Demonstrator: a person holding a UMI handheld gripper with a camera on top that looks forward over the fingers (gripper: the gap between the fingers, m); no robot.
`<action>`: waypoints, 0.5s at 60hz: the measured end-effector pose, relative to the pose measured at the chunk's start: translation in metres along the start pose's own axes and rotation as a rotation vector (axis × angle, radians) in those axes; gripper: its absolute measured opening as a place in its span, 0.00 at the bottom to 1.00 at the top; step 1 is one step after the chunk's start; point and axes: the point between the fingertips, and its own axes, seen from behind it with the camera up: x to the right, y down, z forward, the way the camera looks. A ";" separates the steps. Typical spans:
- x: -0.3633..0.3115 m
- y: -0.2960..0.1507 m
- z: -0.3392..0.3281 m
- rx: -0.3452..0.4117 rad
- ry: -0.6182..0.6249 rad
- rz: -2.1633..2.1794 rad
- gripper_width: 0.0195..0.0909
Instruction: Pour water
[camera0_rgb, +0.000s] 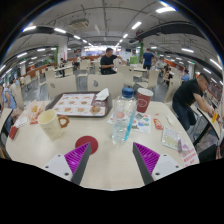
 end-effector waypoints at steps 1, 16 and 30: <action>0.005 -0.003 0.006 0.007 0.000 0.004 0.92; 0.036 -0.046 0.100 0.084 -0.008 0.027 0.92; 0.036 -0.061 0.145 0.132 -0.003 0.017 0.52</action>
